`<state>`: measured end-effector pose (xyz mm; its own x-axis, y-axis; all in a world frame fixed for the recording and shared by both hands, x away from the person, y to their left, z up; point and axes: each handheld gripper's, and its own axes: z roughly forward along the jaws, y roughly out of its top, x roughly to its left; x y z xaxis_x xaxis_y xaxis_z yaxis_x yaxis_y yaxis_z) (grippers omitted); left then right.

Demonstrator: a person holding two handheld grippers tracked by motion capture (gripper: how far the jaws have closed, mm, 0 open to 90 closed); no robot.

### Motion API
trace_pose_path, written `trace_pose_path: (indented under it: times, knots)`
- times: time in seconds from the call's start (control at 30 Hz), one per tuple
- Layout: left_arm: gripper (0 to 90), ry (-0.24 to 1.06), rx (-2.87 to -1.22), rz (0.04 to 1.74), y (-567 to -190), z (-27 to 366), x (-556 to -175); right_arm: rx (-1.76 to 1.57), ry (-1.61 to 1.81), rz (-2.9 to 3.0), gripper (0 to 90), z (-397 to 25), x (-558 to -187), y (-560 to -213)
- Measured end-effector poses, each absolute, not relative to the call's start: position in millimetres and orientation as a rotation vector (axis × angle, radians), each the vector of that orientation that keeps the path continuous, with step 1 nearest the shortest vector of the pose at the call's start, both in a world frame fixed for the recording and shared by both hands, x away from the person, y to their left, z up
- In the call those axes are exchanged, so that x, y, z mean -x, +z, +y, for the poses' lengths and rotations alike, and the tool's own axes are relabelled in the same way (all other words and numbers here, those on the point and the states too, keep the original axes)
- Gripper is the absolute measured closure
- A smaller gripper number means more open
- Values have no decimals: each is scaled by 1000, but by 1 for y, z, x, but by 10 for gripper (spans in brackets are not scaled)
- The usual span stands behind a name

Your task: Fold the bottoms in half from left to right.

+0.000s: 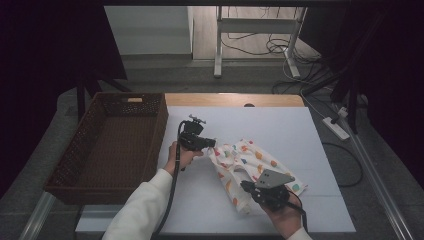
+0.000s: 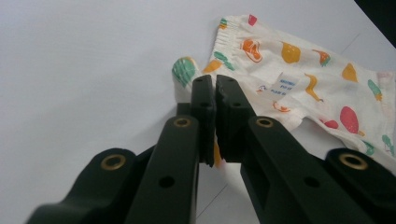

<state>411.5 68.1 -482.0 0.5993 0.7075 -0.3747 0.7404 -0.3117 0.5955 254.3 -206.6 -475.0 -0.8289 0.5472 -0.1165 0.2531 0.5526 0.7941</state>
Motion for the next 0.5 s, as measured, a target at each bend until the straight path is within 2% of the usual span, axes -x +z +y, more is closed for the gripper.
trace_pose_path:
  times: [0.5]
  knots:
    - [861, -82, -2059, 1113, -485, 42, -419, -806, 1169, 2368, 862, -253, -259, -473]
